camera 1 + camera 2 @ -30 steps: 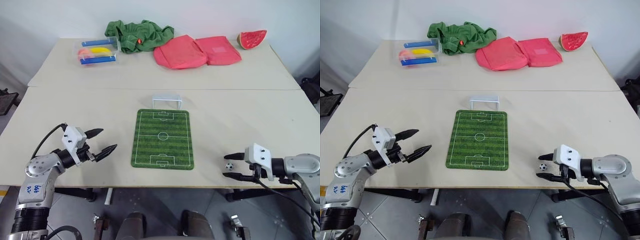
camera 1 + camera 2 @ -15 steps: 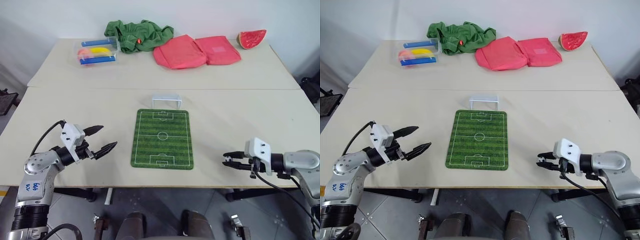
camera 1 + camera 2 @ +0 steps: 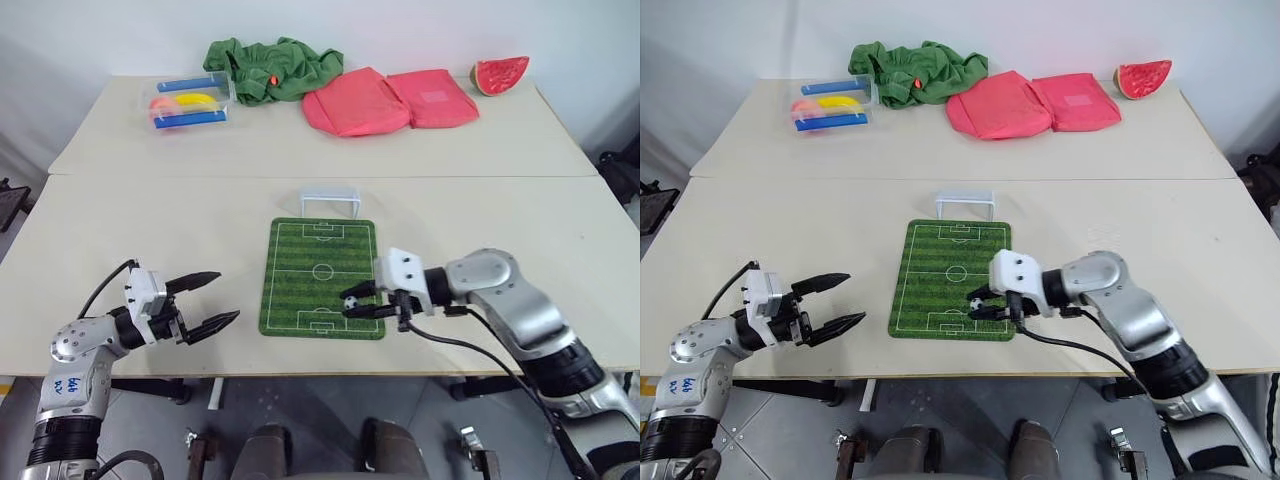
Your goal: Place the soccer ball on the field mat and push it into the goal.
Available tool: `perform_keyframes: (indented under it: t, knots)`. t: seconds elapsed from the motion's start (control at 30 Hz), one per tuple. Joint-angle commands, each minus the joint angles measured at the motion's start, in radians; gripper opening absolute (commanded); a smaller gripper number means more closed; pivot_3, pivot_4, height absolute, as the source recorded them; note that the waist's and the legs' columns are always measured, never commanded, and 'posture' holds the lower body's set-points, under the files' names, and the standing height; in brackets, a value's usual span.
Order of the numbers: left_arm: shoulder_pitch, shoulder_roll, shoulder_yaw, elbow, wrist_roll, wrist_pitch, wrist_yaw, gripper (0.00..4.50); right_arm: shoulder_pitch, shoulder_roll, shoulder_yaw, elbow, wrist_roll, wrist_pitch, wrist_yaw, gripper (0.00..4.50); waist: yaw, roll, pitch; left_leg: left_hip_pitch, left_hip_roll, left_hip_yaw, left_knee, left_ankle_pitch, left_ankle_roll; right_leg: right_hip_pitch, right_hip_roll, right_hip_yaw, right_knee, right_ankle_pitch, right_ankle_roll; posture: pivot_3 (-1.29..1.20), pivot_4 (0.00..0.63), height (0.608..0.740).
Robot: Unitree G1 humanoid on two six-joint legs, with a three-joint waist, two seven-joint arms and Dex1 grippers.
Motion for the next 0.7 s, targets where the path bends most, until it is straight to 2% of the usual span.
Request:
perform_keyframes:
  t: [0.03, 0.27, 0.7]
  knots:
    - [0.017, -0.005, 0.029, -0.002, -0.025, -0.059, -0.025, 4.5, -0.03, 0.07, 0.063, 0.021, -0.038, -0.031, -0.006, 0.86, -0.004, 0.0, 0.0, 0.0, 0.0, 0.0, 0.0, 0.0, 0.0, -0.001, 0.0, 0.0, 0.0, 0.0, 0.0, 0.0, 0.15, 0.74]
    - [0.056, -0.022, 0.025, -0.043, -0.027, -0.071, 0.0, 4.5, -0.066, 0.149, 0.096, 0.134, -0.091, -0.101, -0.008, 0.86, -0.006, 0.0, 0.0, 0.0, 0.0, 0.0, 0.0, 0.0, 0.0, -0.001, 0.0, 0.0, 0.001, 0.0, 0.0, 0.0, 0.15, 0.74]
    - [0.078, -0.018, 0.034, -0.084, -0.04, -0.055, 0.028, 4.5, -0.075, 0.167, 0.081, 0.215, -0.116, -0.163, 0.018, 0.86, -0.008, 0.0, 0.0, 0.001, 0.0, 0.0, 0.0, 0.0, 0.0, -0.001, 0.0, 0.0, 0.001, 0.0, 0.0, 0.0, 0.15, 0.74]
